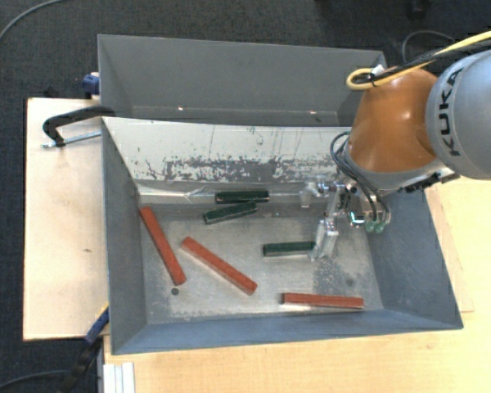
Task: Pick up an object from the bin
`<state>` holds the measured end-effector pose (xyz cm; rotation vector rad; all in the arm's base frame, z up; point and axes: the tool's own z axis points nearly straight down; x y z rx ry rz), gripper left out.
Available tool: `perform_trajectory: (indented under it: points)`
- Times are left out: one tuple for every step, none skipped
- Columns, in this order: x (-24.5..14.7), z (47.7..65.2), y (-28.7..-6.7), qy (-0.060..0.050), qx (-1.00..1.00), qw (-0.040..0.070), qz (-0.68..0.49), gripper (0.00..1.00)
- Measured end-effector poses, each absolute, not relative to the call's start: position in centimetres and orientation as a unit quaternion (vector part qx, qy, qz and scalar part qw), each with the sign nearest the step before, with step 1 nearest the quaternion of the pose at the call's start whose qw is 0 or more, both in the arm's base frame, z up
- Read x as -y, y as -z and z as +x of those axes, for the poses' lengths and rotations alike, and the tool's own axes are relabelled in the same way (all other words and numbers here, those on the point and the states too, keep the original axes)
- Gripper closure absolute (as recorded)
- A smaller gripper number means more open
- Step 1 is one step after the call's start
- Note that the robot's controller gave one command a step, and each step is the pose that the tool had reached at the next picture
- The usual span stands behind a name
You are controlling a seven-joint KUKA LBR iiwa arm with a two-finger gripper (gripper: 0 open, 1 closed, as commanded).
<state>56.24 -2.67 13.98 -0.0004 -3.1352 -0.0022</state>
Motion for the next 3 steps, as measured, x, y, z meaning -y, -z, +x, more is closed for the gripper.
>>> perform_trajectory:
  points:
    - [-0.6,56.1,-6.7,0.001,0.999,0.003,0.040,0.00]
    - [-0.4,56.3,-7.1,0.001,0.999,-0.001,0.038,1.00]
    - [0.8,54.8,-21.7,-0.001,0.987,-0.007,0.158,1.00]
